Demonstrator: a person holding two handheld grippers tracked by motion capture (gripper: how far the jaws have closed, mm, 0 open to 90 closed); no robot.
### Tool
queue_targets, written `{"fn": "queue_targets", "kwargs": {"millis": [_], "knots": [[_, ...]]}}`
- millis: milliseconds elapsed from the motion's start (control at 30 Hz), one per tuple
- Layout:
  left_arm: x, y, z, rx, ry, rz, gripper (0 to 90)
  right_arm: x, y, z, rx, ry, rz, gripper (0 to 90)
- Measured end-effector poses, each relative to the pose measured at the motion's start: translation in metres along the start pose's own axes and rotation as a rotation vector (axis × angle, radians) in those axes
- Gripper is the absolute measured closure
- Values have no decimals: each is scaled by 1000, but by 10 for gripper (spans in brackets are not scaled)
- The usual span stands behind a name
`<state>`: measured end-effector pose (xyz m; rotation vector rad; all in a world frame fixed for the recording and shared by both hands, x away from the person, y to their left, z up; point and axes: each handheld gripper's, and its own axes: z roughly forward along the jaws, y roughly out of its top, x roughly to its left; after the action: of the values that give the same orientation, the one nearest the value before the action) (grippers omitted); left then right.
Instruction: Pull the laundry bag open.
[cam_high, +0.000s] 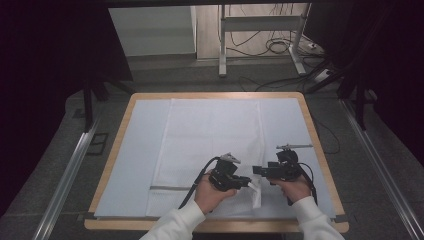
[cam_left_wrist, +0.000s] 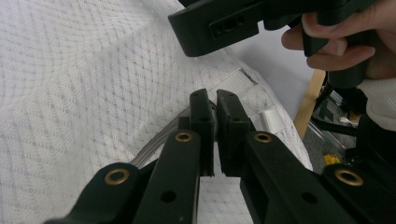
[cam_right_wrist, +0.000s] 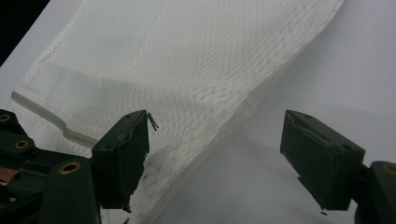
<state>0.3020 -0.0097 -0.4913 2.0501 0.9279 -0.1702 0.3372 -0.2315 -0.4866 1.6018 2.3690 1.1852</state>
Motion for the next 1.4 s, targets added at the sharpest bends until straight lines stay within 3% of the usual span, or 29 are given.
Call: {"fn": "queue_targets", "kwargs": {"millis": [367, 733, 1200, 1400], "knots": [[-1, -1, 0, 1, -3, 0, 869, 3, -2, 13, 43, 17, 27, 263], [-1, -1, 2, 6, -2, 3, 869, 6, -2, 24, 71, 62, 31, 388], [1, -1, 7, 13, -5, -6, 869, 6, -1, 28, 122, 109, -26, 855], [1, -2, 11, 18, -15, -18, 869, 5, 0, 27, 124, 117, -38, 881]]}}
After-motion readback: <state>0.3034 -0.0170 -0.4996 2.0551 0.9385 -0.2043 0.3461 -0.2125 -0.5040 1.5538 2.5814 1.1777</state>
